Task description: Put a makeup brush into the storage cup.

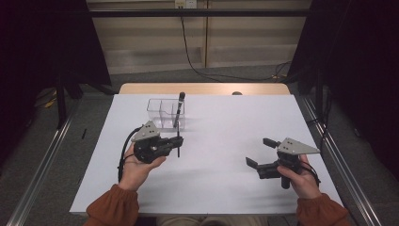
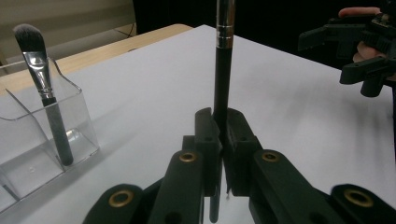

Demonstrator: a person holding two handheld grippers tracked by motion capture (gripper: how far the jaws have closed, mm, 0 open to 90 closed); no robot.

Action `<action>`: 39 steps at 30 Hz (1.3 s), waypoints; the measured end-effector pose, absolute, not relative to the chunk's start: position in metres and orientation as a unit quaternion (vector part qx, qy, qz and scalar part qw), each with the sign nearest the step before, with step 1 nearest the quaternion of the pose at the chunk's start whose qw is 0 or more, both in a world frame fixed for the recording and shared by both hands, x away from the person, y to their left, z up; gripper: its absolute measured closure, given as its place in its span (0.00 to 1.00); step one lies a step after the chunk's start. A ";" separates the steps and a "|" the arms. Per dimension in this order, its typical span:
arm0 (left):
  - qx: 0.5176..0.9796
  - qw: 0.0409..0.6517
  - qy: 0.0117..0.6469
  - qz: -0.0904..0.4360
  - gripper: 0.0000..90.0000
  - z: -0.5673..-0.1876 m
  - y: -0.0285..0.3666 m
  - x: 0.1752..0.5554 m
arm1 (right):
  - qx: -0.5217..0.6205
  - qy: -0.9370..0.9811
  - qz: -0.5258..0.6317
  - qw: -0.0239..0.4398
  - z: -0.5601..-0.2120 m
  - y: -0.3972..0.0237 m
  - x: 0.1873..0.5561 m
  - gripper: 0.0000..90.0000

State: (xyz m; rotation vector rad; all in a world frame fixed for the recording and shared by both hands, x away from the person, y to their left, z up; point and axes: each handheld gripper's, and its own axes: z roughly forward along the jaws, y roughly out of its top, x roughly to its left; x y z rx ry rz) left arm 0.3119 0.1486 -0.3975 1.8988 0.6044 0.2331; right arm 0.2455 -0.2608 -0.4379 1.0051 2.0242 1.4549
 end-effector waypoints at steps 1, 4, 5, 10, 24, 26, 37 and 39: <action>0.799 0.537 0.255 0.097 0.95 -0.397 0.149 0.312 | 0.365 0.733 0.528 0.227 -0.438 -0.263 0.245 0.02; 0.796 0.540 0.256 0.100 0.95 -0.396 0.151 0.314 | 0.374 0.726 0.529 0.230 -0.441 -0.270 0.241 0.02; 0.795 0.540 0.257 0.099 0.95 -0.396 0.151 0.315 | 0.376 0.726 0.528 0.230 -0.441 -0.271 0.240 0.01; 0.794 0.540 0.262 0.101 0.95 -0.396 0.153 0.317 | 0.382 0.714 0.531 0.251 -0.448 -0.277 0.234 0.00; 0.783 0.545 0.277 0.111 0.95 -0.387 0.160 0.331 | 0.399 0.686 0.544 0.273 -0.452 -0.290 0.229 0.00; 0.782 0.544 0.281 0.112 0.95 -0.387 0.161 0.333 | 0.401 0.683 0.547 0.272 -0.452 -0.292 0.228 0.00; 0.779 0.543 0.289 0.125 0.95 -0.378 0.160 0.350 | 0.395 0.686 0.550 0.266 -0.453 -0.294 0.227 0.00; 0.780 0.540 0.288 0.129 0.95 -0.375 0.160 0.353 | 0.395 0.686 0.550 0.267 -0.453 -0.294 0.227 0.00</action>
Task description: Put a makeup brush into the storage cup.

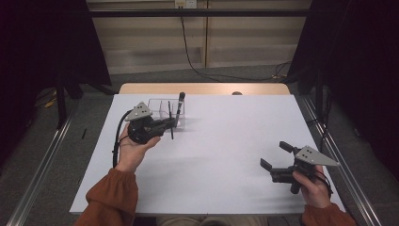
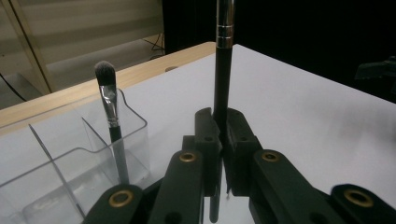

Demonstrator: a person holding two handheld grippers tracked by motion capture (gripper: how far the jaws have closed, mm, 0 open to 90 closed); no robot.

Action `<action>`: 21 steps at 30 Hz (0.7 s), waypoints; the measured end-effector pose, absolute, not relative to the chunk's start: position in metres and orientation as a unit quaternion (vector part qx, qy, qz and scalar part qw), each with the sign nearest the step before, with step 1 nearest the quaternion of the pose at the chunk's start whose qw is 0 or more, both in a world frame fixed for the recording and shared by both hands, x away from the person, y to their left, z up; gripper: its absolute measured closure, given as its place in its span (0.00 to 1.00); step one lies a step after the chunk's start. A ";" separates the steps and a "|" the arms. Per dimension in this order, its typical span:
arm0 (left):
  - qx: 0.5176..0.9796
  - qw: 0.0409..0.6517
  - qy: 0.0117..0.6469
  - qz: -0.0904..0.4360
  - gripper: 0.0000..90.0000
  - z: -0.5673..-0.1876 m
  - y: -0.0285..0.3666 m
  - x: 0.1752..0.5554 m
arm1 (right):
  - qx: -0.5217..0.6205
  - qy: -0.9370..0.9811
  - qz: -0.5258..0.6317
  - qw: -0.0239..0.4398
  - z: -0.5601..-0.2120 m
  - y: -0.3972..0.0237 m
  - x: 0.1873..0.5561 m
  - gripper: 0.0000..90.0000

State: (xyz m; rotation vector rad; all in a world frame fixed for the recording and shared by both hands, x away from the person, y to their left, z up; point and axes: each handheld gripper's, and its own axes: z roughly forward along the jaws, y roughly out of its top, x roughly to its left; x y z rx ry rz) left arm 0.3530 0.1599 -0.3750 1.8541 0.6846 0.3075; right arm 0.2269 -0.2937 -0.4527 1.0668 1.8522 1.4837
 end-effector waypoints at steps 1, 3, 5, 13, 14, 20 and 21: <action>0.778 0.543 0.290 0.127 0.95 -0.374 0.160 0.354 | 0.396 0.686 0.551 0.265 -0.453 -0.293 0.227 0.00; 0.775 0.544 0.292 0.131 0.95 -0.372 0.159 0.357 | 0.394 0.687 0.550 0.264 -0.453 -0.293 0.227 0.00; 0.772 0.547 0.294 0.134 0.95 -0.371 0.158 0.360 | 0.394 0.686 0.553 0.261 -0.453 -0.293 0.227 0.00; 0.766 0.548 0.303 0.148 0.95 -0.363 0.154 0.373 | 0.392 0.690 0.555 0.251 -0.453 -0.292 0.227 0.00; 0.766 0.548 0.300 0.149 0.95 -0.361 0.153 0.374 | 0.392 0.690 0.555 0.251 -0.453 -0.292 0.227 0.00; 0.760 0.552 0.304 0.162 0.95 -0.347 0.150 0.384 | 0.389 0.691 0.553 0.254 -0.453 -0.291 0.227 0.00; 0.759 0.550 0.306 0.165 0.95 -0.346 0.149 0.386 | 0.389 0.691 0.553 0.256 -0.453 -0.292 0.227 0.00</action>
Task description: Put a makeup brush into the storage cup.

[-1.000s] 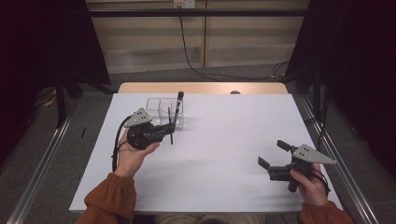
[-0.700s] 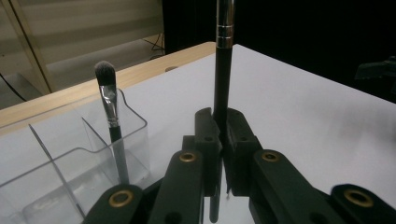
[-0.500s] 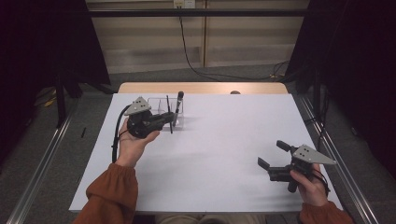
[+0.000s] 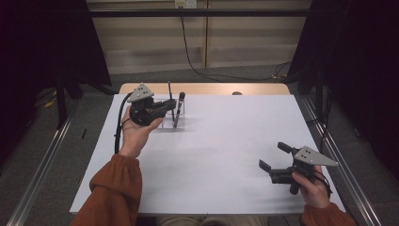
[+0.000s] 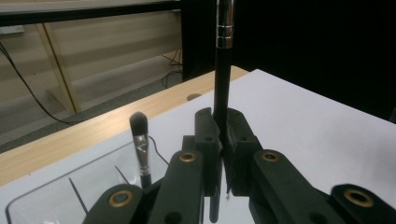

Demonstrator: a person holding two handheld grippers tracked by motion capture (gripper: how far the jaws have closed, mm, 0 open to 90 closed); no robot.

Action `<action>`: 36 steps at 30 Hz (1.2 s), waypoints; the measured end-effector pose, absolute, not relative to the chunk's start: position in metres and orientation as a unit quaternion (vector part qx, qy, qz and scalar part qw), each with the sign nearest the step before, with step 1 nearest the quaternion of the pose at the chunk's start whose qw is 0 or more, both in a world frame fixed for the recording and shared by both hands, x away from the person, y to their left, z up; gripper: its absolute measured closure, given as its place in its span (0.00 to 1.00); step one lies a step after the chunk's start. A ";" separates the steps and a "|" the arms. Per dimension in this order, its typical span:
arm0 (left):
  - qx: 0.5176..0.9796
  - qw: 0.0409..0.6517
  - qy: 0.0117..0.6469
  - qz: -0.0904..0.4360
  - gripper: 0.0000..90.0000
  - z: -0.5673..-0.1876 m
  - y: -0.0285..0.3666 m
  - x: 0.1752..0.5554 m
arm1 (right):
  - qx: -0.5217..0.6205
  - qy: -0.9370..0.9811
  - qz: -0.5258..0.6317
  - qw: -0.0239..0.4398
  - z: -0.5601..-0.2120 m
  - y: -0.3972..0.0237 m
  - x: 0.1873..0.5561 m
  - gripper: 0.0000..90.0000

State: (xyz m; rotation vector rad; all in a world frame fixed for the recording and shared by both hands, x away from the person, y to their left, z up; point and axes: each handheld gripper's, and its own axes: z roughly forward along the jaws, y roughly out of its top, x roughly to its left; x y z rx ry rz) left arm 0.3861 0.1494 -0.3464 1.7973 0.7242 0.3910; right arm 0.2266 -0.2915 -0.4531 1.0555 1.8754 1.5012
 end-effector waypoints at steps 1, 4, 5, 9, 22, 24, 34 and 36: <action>0.757 0.551 0.308 0.167 0.95 -0.346 0.149 0.389 | 0.389 0.691 0.553 0.257 -0.453 -0.291 0.227 0.00; 0.756 0.550 0.314 0.168 0.95 -0.347 0.149 0.396 | 0.389 0.691 0.552 0.256 -0.453 -0.292 0.227 0.00; 0.756 0.548 0.316 0.171 0.95 -0.348 0.148 0.398 | 0.389 0.692 0.552 0.256 -0.453 -0.291 0.227 0.00; 0.755 0.546 0.321 0.172 0.95 -0.352 0.148 0.407 | 0.388 0.693 0.552 0.254 -0.454 -0.291 0.227 0.00; 0.746 0.540 0.344 0.181 0.95 -0.362 0.141 0.435 | 0.384 0.697 0.548 0.256 -0.455 -0.290 0.226 0.00; 0.747 0.538 0.345 0.184 0.95 -0.365 0.142 0.438 | 0.384 0.699 0.547 0.253 -0.455 -0.289 0.226 0.00; 0.752 0.525 0.358 0.174 0.95 -0.380 0.135 0.446 | 0.385 0.700 0.546 0.253 -0.455 -0.289 0.226 0.00; 0.755 0.523 0.357 0.172 0.95 -0.382 0.132 0.447 | 0.386 0.699 0.546 0.253 -0.456 -0.290 0.227 0.00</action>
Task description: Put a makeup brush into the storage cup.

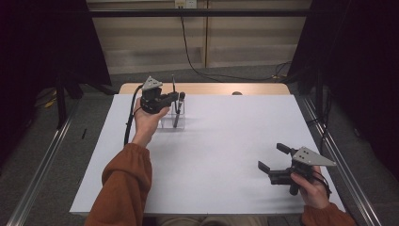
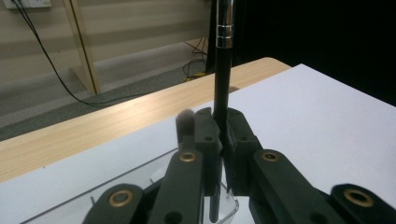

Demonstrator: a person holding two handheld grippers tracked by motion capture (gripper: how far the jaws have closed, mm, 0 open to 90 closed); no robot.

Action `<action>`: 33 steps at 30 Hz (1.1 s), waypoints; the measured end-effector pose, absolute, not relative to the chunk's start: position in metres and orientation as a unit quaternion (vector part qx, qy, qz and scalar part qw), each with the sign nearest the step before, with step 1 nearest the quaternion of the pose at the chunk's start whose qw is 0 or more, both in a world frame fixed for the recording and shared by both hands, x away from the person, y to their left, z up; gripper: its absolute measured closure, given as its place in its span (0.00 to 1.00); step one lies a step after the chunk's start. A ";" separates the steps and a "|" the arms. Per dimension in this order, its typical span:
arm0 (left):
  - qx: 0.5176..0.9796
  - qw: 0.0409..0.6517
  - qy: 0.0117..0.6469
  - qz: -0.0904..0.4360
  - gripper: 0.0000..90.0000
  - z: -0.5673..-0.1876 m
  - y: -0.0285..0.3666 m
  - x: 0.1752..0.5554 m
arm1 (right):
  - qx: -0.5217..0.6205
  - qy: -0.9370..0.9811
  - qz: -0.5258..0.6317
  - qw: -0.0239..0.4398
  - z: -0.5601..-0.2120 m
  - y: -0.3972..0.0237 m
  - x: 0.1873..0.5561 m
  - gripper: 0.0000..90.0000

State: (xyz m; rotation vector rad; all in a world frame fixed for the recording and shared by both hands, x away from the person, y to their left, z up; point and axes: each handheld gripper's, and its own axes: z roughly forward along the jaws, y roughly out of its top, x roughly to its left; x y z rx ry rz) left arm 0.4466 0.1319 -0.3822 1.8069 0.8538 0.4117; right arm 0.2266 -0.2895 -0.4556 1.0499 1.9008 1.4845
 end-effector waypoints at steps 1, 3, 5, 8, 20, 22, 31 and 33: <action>0.755 0.523 0.356 0.172 0.95 -0.383 0.131 0.446 | 0.386 0.699 0.546 0.253 -0.455 -0.290 0.226 0.00; 0.760 0.518 0.354 0.172 0.95 -0.385 0.128 0.447 | 0.385 0.699 0.547 0.253 -0.455 -0.290 0.226 0.00; 0.761 0.516 0.354 0.172 0.95 -0.387 0.127 0.447 | 0.386 0.700 0.546 0.252 -0.455 -0.290 0.226 0.00; 0.764 0.511 0.355 0.168 0.95 -0.389 0.126 0.448 | 0.385 0.700 0.547 0.251 -0.455 -0.290 0.226 0.00; 0.774 0.500 0.352 0.161 0.95 -0.401 0.123 0.450 | 0.384 0.702 0.546 0.249 -0.456 -0.289 0.227 0.00; 0.776 0.497 0.352 0.160 0.95 -0.403 0.122 0.450 | 0.385 0.702 0.546 0.248 -0.456 -0.289 0.227 0.00; 0.780 0.491 0.355 0.156 0.95 -0.410 0.121 0.450 | 0.384 0.702 0.547 0.247 -0.456 -0.289 0.226 0.00; 0.781 0.490 0.356 0.156 0.95 -0.410 0.121 0.451 | 0.384 0.702 0.548 0.245 -0.456 -0.289 0.226 0.00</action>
